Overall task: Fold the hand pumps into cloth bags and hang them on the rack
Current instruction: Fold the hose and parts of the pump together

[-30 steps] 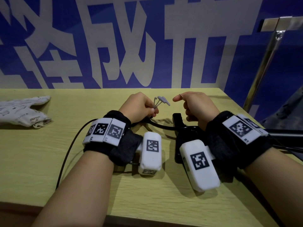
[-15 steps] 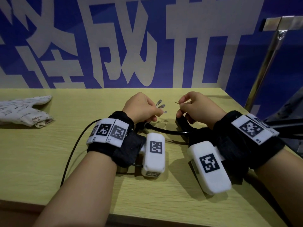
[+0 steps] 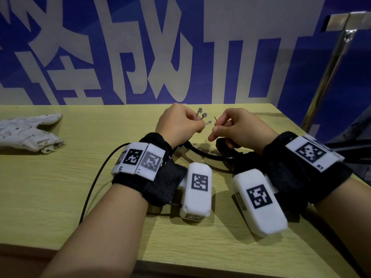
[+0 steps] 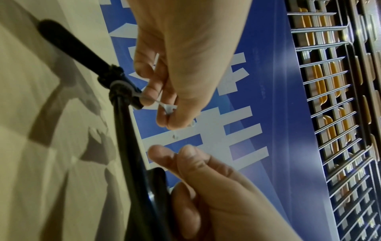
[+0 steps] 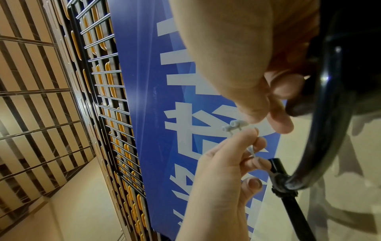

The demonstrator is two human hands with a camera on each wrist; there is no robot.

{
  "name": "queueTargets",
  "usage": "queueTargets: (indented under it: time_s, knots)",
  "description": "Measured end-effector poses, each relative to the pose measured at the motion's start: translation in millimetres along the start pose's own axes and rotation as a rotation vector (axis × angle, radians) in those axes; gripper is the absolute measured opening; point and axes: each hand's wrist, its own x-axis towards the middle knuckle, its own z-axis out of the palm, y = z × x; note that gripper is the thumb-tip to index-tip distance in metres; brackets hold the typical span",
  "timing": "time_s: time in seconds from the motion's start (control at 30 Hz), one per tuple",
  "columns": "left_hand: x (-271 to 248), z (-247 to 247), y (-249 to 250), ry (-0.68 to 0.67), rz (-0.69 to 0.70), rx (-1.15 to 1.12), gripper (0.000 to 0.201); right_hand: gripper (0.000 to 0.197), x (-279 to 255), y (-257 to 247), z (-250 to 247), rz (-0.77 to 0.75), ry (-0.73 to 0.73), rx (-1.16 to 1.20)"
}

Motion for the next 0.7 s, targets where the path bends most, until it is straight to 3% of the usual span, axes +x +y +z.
queueTargets:
  time_s: [0.7]
  knots:
    - [-2.3,0.7,4.3,0.046,0.076,-0.012,0.012,0.014,-3.8,-6.1,-0.9,0.022,-0.055,-0.031]
